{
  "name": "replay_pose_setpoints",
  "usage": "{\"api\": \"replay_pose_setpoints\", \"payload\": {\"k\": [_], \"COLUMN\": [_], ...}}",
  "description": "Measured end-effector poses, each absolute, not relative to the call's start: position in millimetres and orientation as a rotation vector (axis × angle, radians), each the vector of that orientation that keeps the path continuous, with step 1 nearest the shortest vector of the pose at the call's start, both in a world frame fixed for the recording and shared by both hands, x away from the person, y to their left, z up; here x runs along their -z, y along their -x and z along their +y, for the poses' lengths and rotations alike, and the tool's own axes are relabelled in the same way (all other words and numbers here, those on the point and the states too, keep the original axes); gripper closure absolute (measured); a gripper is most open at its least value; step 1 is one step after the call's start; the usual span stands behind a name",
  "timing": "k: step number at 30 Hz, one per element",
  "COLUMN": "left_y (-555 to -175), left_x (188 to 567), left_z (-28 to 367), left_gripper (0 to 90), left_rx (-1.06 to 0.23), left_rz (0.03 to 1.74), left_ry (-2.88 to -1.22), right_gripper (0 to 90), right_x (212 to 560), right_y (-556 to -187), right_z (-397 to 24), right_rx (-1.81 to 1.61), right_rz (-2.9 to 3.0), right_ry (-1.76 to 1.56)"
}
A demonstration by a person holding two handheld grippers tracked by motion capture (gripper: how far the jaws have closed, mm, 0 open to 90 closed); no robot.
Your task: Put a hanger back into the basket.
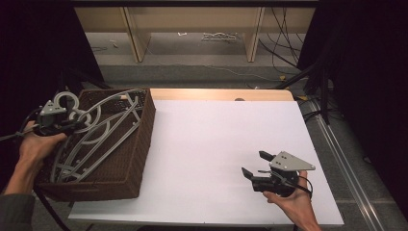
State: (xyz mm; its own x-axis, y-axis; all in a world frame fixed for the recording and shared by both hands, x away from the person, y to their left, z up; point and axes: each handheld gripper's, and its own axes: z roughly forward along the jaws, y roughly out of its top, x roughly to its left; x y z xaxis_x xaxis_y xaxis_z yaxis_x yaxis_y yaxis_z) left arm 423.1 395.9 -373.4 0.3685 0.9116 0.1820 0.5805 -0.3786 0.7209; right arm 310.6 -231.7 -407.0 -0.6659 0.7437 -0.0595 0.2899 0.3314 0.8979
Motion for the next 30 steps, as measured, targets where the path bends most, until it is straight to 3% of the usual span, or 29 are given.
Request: {"api": "replay_pose_setpoints", "payload": {"k": [13, 30], "left_y": [-431.1, -441.3], "left_x": [393.1, 409.4], "left_z": [385.7, 390.3], "left_gripper": [82.0, 81.2], "left_rx": [-0.744, -0.755], "left_rz": [1.281, 1.378], "left_ry": [-2.189, -2.201], "right_gripper": [21.3, 21.3], "right_x": [407.6, 409.1], "right_y": [-310.5, -310.9], "right_z": [-230.3, -230.7], "right_rx": [-1.317, -1.310], "right_rz": [2.133, 2.142], "right_ry": [-0.903, -0.906]}}
